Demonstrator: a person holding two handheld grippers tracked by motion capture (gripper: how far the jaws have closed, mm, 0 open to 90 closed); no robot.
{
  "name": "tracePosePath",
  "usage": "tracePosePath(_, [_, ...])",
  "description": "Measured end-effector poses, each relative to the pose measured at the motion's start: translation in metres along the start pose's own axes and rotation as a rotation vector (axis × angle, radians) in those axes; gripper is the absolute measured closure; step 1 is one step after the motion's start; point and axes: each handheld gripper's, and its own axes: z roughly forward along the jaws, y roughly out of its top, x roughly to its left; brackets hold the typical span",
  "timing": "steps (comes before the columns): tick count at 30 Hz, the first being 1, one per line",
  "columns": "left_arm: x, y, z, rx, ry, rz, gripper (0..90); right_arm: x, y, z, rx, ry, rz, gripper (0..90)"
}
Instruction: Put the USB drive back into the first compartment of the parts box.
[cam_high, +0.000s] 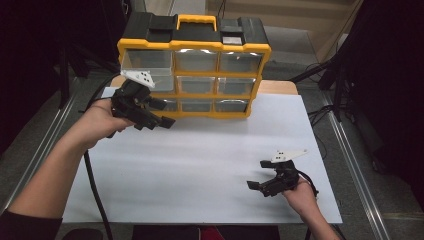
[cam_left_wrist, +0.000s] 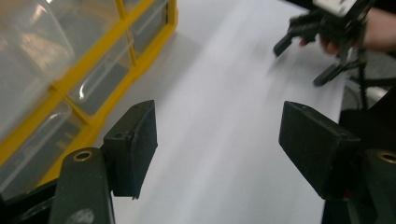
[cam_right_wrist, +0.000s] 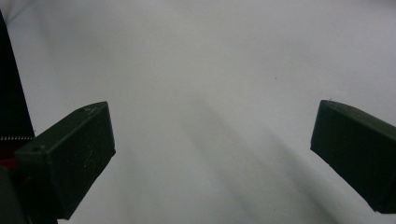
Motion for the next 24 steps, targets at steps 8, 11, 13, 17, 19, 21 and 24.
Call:
tracePosePath(8, [-0.002, -0.025, 0.026, 0.006, 0.001, -0.049, 29.0, 0.000, 0.000, 0.000, 0.001, 0.002, 0.001, 0.0])
tracePosePath(11, [-0.003, -0.037, 0.037, 0.007, -0.001, -0.075, 29.0, 0.000, 0.000, 0.001, 0.005, 0.000, -0.002, 0.0])
tracePosePath(13, [-0.003, -0.045, 0.043, 0.010, 0.007, -0.074, 29.0, 0.000, -0.001, 0.000, 0.001, -0.002, -0.002, 0.0])
tracePosePath(17, [-0.005, -0.060, 0.054, -0.012, 0.006, -0.114, 29.0, 0.000, -0.001, 0.000, 0.002, -0.005, 0.000, 0.0])
tracePosePath(19, [-0.006, -0.067, 0.058, -0.020, 0.006, -0.126, 29.0, 0.000, -0.001, 0.001, 0.003, -0.005, 0.000, 0.0])
tracePosePath(21, [-0.007, -0.074, 0.062, -0.027, 0.009, -0.141, 29.0, -0.001, -0.001, 0.001, 0.005, -0.006, -0.001, 0.0])
tracePosePath(24, [-0.011, -0.084, 0.068, -0.028, 0.033, -0.147, 29.0, -0.001, -0.001, 0.001, 0.006, -0.008, -0.001, 0.0])
